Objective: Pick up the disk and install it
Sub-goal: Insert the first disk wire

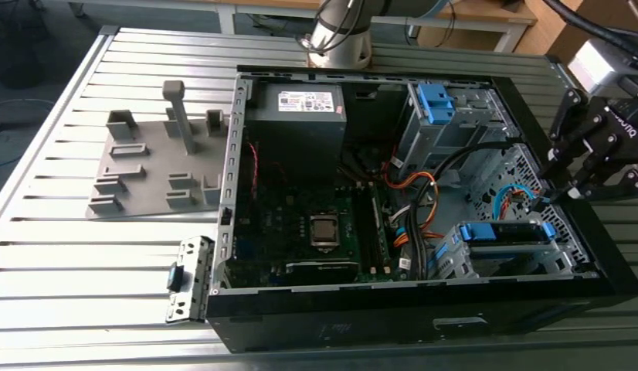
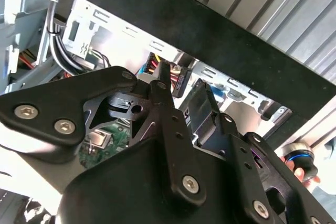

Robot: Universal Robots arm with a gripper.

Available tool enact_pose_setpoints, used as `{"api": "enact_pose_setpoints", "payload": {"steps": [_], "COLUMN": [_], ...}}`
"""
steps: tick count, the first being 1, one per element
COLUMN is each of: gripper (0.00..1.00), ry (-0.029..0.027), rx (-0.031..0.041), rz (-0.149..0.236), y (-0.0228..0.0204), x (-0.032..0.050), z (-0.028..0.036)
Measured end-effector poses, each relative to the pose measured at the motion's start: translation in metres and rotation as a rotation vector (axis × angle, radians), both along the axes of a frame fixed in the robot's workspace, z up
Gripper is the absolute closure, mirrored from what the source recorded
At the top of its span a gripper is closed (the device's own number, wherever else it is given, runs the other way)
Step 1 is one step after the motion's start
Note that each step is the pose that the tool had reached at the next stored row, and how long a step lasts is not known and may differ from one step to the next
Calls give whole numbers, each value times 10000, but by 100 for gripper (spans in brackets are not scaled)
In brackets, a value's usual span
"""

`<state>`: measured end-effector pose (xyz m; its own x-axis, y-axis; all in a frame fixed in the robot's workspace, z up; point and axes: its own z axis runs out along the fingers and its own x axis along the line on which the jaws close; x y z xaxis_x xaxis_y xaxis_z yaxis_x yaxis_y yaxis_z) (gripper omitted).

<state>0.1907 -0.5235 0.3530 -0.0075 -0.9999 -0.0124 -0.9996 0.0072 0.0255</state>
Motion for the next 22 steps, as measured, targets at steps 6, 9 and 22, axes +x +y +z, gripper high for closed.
{"api": "enact_pose_setpoints", "payload": {"steps": [6,9,22], "gripper": [59,59,82], "ry": [0,0,1], "rx": [-1,-3,-1], "rz": [0,0,-1], "y": [7,6,7], "x": [0,0,0], "z": [-37,-37,-40]}}
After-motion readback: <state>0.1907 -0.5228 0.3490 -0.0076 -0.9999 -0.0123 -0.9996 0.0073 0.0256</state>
